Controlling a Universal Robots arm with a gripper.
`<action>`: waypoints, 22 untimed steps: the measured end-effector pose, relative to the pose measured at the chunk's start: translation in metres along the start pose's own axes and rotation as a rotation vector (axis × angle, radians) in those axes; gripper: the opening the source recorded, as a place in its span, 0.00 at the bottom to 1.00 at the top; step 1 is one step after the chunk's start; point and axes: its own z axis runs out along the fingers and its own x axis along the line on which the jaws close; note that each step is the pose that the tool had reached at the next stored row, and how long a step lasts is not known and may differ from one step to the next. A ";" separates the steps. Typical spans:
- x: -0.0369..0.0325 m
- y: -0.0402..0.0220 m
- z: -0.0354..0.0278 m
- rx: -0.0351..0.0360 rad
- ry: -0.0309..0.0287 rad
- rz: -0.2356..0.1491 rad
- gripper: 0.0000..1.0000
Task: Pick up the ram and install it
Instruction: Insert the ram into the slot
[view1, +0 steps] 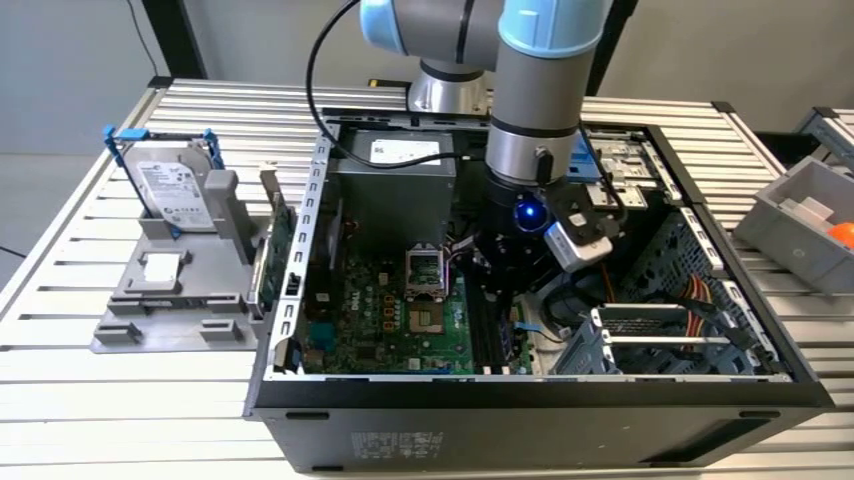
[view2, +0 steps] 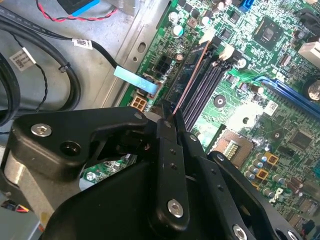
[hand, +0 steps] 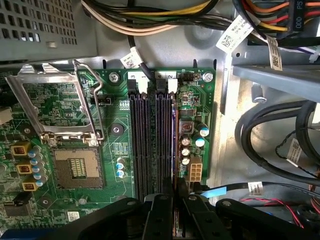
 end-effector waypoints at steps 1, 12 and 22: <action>0.0002 0.0001 0.0002 -0.0001 -0.0001 0.000 0.00; 0.0008 0.0016 0.0039 0.0048 -0.0004 -0.001 0.00; 0.0010 0.0030 0.0056 0.0049 -0.0005 -0.001 0.00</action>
